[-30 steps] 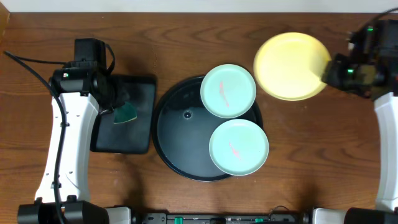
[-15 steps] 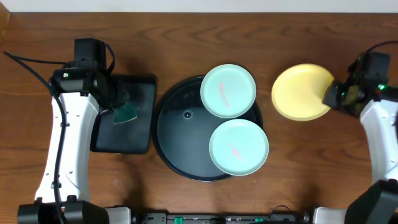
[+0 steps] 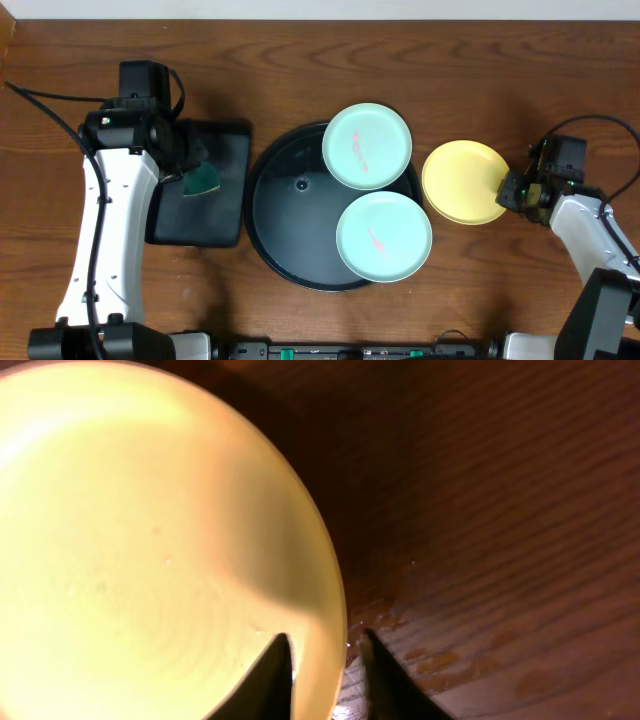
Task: Clean dirty plates on tray and stack at the side
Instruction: 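Set the yellow plate down on the table and release it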
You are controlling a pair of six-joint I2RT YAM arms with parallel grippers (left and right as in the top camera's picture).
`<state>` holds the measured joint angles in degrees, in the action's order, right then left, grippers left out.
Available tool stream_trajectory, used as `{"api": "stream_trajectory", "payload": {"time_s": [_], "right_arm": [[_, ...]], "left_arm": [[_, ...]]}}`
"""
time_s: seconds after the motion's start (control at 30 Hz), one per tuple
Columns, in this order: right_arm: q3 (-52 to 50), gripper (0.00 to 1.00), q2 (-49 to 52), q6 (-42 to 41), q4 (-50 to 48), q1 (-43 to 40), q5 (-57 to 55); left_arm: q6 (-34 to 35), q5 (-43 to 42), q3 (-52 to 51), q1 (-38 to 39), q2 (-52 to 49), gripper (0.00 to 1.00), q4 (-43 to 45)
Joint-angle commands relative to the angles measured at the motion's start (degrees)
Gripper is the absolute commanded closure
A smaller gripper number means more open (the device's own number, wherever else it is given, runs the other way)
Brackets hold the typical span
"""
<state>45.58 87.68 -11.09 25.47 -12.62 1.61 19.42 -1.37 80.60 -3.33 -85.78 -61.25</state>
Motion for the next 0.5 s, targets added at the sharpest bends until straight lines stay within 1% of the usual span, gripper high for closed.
{"api": "stream_trajectory", "payload": {"time_s": [0.0, 0.1, 0.2, 0.3, 0.37, 0.47], "right_arm": [[0.9, 0.72, -0.5, 0.5, 0.8, -0.1, 1.8], [4.3, 0.65, -1.7, 1.6, 5.9, 0.0, 7.5], [10.1, 0.63, -3.6, 2.0, 14.0, 0.1, 13.1], [15.0, 0.61, -5.4, 2.7, 21.9, 1.7, 15.9], [15.9, 0.57, -6.2, 3.2, 25.0, 3.7, 16.1], [15.2, 0.55, -5.8, 4.6, 27.7, 7.6, 16.6]], "left_arm": [[-0.8, -0.2, 0.5, -0.2, -0.3, 0.93, 0.1], [-0.8, -0.2, 0.5, -0.2, -0.3, 0.93, 0.4], [-0.8, -0.2, 0.5, -0.2, -0.3, 0.92, 0.9], [-0.8, -0.2, 0.5, -0.2, -0.3, 0.93, 1.1], [-0.8, -0.2, 0.5, -0.2, -0.3, 0.93, 1.2], [-0.8, -0.2, 0.5, -0.2, -0.3, 0.93, 1.4]]}}
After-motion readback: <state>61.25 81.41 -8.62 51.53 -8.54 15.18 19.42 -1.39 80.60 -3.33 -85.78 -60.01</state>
